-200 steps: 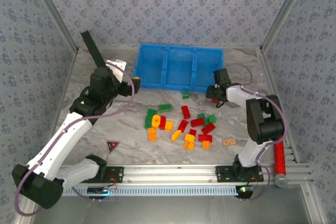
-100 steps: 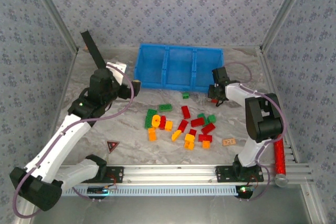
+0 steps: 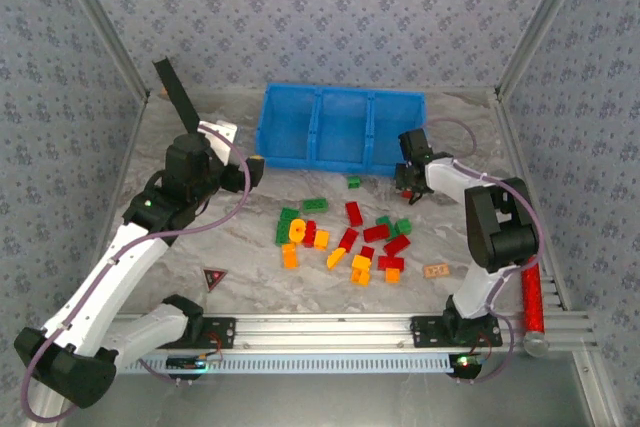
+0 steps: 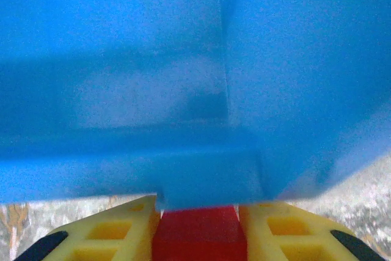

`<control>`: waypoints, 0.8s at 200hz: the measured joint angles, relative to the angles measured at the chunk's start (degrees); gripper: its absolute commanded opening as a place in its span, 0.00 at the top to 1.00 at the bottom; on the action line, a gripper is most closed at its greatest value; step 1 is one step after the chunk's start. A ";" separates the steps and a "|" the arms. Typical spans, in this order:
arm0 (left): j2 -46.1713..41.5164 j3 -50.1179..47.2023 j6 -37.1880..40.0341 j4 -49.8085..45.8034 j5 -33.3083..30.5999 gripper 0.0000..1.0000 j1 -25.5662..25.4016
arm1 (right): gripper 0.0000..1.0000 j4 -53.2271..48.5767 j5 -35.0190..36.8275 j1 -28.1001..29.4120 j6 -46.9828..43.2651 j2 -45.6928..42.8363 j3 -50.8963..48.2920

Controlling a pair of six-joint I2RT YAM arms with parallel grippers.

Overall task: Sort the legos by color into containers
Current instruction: Pick up the lego from the middle-right of the table, then place the lego in the container.

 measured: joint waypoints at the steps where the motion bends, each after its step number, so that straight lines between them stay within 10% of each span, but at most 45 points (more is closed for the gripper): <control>1: -0.02 0.00 0.00 0.00 0.00 0.00 -0.02 | 0.65 -0.04 0.04 0.04 0.00 -0.02 -0.02; 160: -1.64 -7.13 -16.65 -9.92 0.55 0.00 -7.50 | 0.69 -14.58 2.82 4.46 -3.61 -7.15 19.82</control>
